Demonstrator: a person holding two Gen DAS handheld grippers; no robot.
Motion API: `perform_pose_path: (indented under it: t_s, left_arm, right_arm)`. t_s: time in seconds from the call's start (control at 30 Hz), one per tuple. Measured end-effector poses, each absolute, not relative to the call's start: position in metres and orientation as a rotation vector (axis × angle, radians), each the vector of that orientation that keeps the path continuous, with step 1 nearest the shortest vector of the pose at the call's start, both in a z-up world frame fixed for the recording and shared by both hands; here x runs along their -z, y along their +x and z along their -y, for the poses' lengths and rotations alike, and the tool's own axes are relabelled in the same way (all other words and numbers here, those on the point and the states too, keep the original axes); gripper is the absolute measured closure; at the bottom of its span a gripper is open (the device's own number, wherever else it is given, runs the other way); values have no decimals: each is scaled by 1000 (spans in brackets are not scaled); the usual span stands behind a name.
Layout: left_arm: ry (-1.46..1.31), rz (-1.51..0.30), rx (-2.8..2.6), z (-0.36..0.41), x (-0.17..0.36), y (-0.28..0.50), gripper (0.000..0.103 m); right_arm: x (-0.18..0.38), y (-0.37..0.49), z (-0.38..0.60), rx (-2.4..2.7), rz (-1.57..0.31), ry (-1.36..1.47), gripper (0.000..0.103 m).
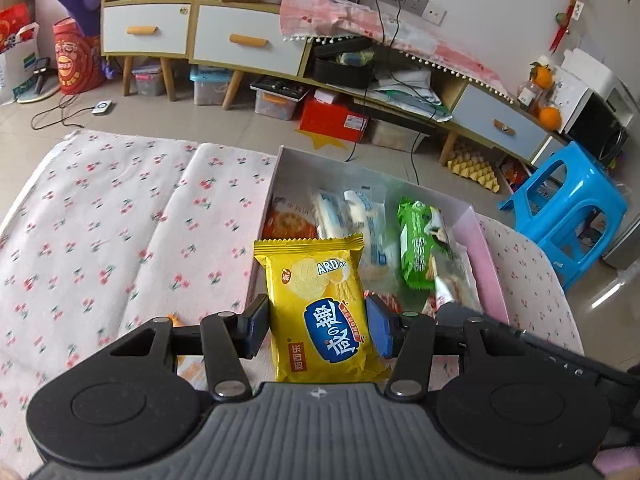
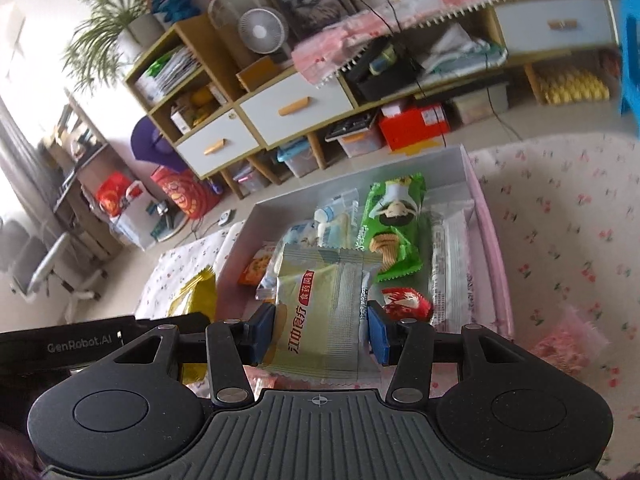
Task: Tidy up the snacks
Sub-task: 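Carry the yellow pack and white wafer pack over the pink box, then lower both packs into the pink box and open both tools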
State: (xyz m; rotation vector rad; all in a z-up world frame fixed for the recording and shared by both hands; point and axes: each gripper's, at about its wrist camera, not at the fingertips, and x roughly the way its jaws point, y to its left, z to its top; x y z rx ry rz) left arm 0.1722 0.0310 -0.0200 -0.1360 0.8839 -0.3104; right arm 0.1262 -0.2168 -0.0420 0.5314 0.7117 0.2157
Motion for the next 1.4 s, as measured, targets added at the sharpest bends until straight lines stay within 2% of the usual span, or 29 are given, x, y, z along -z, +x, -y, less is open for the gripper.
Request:
perform_pose_path:
  t_s: [0.57,0.87,0.97,1.07,1.17,1.27,1.33,1.4]
  left_arm:
    - [-135,-874,339,-27,53,201,58]
    - [-92,-832,357,-25,51,199,57]
    - [-92,-834,357,-24,50,201,52]
    - [-97,-836,363,-25,47,200,46]
    - [-82,-830,360,-24,42,196,36]
    - [-66,-833,360,-22,38,192,31]
    - [-62,-839,352,-24,35,188,28]
    - [-62,-848,352,-25,33,184,24]
  right_arm:
    - [58,147,218,-196,-700,504,55]
    - [57,149,215,-200,-698,480,49]
    - [55,148,220,-197,-696,500,45]
    - [53,147,224,-197,-698,521,37]
    - [49,146,226,-202,-701,530,37]
    - [45,143,226,-211,-703,525,36]
    - [42,140,227,-217,-712,518,24]
    - [39,135,230,-214,-707,517,21]
